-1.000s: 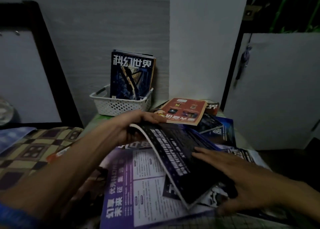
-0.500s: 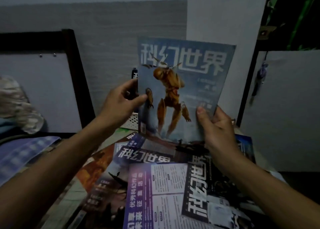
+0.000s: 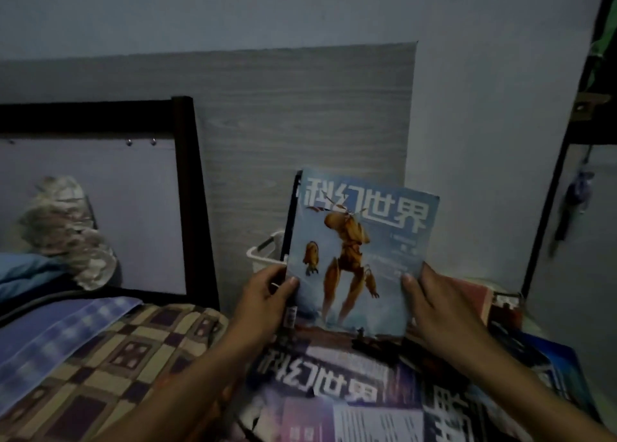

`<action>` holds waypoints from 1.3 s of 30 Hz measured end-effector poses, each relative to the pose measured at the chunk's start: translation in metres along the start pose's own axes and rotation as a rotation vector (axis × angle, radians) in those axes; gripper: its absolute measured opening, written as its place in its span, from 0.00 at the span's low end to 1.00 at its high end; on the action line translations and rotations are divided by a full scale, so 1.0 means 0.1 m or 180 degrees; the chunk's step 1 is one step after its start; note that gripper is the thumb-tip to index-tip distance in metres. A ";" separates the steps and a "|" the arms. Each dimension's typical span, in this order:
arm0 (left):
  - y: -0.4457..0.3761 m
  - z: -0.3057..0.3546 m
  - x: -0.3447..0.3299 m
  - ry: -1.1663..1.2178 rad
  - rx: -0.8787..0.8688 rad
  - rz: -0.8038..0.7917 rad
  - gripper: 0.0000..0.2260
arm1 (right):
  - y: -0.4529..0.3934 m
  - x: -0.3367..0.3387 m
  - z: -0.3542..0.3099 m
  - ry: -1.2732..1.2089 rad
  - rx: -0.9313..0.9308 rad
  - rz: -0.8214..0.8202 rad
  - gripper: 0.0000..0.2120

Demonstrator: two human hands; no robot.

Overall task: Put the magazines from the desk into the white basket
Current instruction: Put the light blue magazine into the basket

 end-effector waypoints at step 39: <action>-0.54 -1.18 -0.49 -0.2570 -0.0138 -0.1316 0.37 | -0.29 -0.85 0.81 0.1983 -0.0334 -0.1405 0.46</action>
Point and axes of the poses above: each hand's wrist, its own y-axis away from the middle knuckle, its own x-axis out of the back of the hand, z = x × y, the point moved 10 cm from there along -y, towards the middle knuckle, and after that the axes turned 12 degrees about y, right-handed, at the moved point
